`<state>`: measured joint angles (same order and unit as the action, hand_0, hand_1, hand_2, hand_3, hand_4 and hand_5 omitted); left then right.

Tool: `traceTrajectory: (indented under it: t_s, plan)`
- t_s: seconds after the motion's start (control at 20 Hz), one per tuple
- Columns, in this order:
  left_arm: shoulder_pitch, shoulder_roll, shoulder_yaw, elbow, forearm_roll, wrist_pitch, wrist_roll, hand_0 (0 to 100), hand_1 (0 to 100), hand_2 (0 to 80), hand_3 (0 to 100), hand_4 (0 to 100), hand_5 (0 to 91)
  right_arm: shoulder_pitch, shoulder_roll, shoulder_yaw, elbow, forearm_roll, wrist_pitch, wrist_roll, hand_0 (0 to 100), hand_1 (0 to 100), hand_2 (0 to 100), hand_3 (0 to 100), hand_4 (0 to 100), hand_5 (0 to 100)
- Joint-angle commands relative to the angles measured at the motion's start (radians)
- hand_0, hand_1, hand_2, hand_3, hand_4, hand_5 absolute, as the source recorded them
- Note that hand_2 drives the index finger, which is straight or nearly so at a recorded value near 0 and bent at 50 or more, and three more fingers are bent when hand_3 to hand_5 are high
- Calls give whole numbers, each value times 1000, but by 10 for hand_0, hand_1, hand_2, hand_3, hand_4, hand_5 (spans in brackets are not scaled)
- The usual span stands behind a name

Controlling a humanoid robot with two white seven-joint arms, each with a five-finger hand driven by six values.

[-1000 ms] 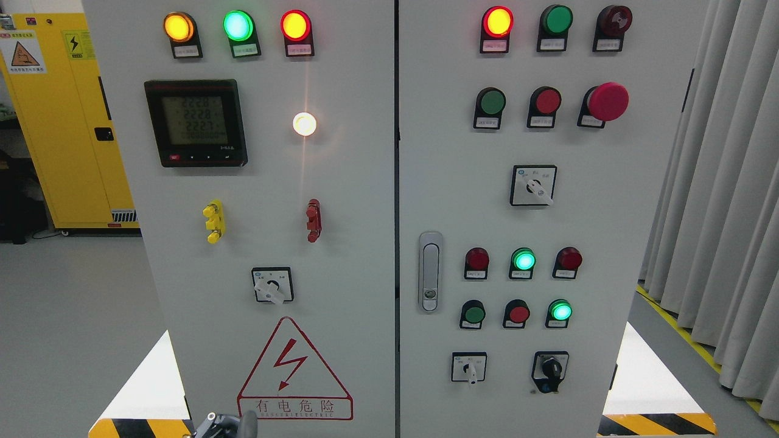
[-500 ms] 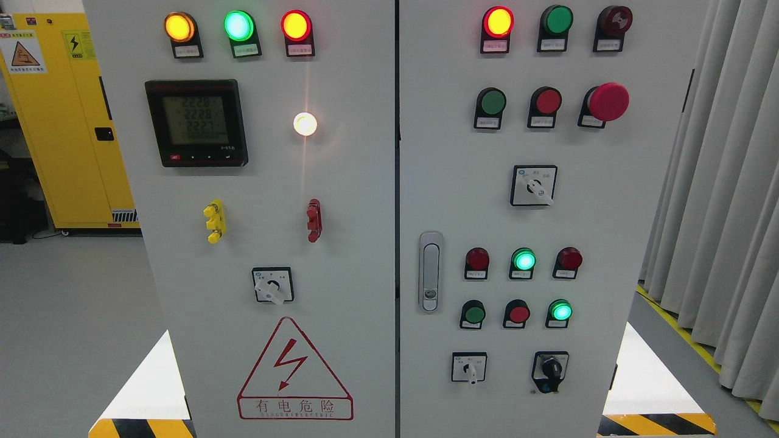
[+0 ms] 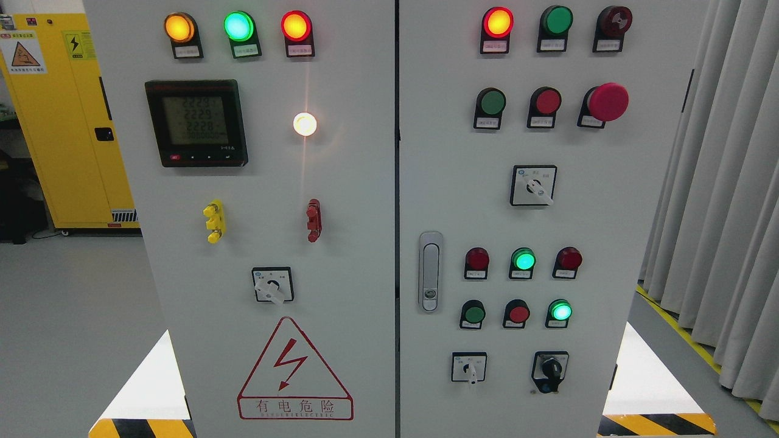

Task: Turn on light switch 1

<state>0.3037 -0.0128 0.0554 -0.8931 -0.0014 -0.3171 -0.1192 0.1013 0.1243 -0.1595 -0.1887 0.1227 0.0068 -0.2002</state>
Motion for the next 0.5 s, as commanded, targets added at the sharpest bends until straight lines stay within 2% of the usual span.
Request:
traceTrajectory:
  t_s: [0.0, 0.05, 0.1, 0.3, 0.45]
  plan:
    - [-38, 20, 1, 621, 7, 54, -83, 272, 401, 0, 86, 114, 0, 0, 0, 0, 0, 0, 1, 1, 0, 500, 40, 0, 0, 0]
    - [-40, 22, 3, 623, 11, 90, -111, 275, 399, 0, 52, 92, 0, 0, 0, 0, 0, 0, 1, 1, 0, 500, 40, 0, 0, 0]
    - [-49, 24, 3, 623, 14, 136, -129, 291, 379, 0, 0, 0, 0, 0, 0, 0, 0, 0, 1, 1, 0, 500, 40, 0, 0, 0]
    - [-83, 25, -2, 657, 3, 199, -134, 315, 327, 0, 0, 0, 0, 0, 0, 0, 0, 0, 1, 1, 0, 500, 40, 0, 0, 0]
    - [-139, 19, -66, 718, 3, 230, -125, 333, 251, 0, 0, 0, 0, 0, 0, 0, 0, 0, 1, 1, 0, 500, 40, 0, 0, 0]
